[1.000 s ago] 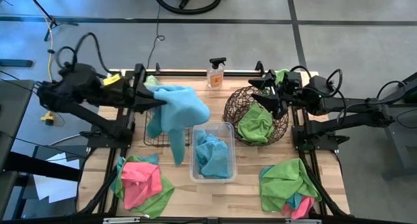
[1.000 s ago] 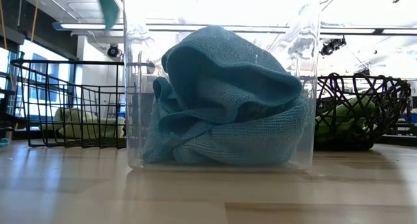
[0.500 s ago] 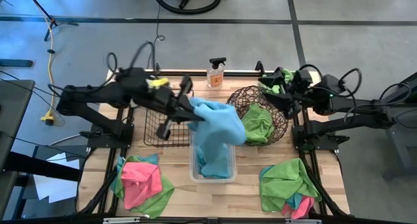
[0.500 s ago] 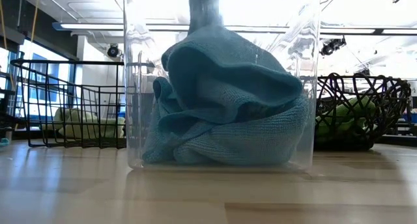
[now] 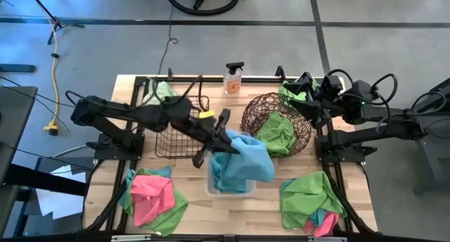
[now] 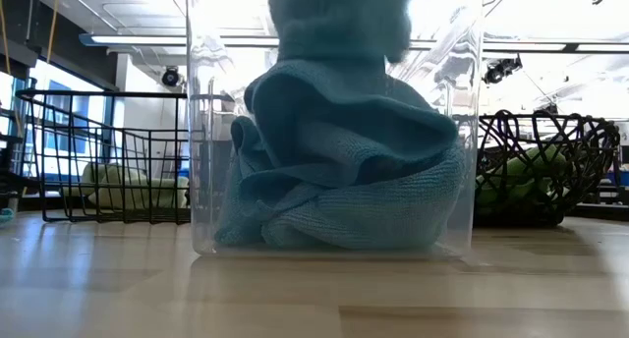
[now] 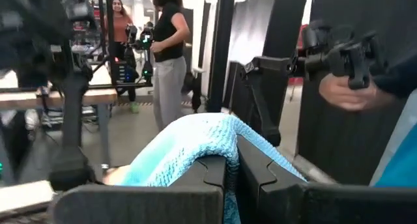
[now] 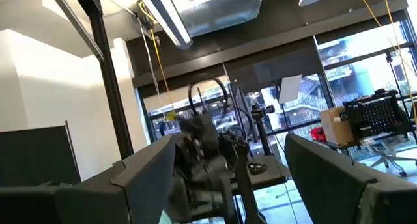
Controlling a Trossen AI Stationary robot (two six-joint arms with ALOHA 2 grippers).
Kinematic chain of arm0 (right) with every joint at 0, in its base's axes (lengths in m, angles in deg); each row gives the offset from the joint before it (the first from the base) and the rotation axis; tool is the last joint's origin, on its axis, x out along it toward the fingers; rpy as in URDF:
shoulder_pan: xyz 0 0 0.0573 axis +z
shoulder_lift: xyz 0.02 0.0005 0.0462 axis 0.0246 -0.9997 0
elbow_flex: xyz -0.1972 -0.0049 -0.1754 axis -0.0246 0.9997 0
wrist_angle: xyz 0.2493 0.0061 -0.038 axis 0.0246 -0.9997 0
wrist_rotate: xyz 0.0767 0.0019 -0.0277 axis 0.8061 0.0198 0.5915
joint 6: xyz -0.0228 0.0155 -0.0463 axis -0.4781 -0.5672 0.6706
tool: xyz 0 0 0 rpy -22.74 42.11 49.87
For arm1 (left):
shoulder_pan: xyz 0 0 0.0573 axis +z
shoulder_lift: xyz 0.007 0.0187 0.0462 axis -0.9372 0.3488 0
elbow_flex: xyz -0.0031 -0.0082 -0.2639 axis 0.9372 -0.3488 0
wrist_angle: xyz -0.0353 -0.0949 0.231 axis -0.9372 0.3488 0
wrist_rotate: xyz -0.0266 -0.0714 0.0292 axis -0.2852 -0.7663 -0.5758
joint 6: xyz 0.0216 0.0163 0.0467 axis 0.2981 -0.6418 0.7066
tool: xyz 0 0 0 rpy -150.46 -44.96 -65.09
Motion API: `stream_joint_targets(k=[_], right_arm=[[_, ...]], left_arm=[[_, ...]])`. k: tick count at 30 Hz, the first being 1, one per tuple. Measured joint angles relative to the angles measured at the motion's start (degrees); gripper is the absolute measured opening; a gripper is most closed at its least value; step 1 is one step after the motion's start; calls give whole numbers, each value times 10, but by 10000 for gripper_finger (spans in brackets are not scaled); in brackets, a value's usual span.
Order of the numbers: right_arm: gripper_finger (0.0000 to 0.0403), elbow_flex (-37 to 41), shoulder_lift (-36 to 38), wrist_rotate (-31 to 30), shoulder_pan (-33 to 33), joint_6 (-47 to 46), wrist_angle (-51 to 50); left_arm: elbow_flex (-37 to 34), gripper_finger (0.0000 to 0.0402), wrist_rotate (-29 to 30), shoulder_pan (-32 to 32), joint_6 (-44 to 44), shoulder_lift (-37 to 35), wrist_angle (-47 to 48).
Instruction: Sort microfiber towel by color & place in baskets
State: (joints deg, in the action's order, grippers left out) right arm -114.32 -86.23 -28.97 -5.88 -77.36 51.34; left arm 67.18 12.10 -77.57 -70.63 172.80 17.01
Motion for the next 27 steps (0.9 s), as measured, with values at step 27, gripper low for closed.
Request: stream_joint_targets(k=[27], right_arm=[[287, 0, 0, -1, 0, 26, -20]], left_arm=[[26, 0, 74, 13, -42, 46, 434]])
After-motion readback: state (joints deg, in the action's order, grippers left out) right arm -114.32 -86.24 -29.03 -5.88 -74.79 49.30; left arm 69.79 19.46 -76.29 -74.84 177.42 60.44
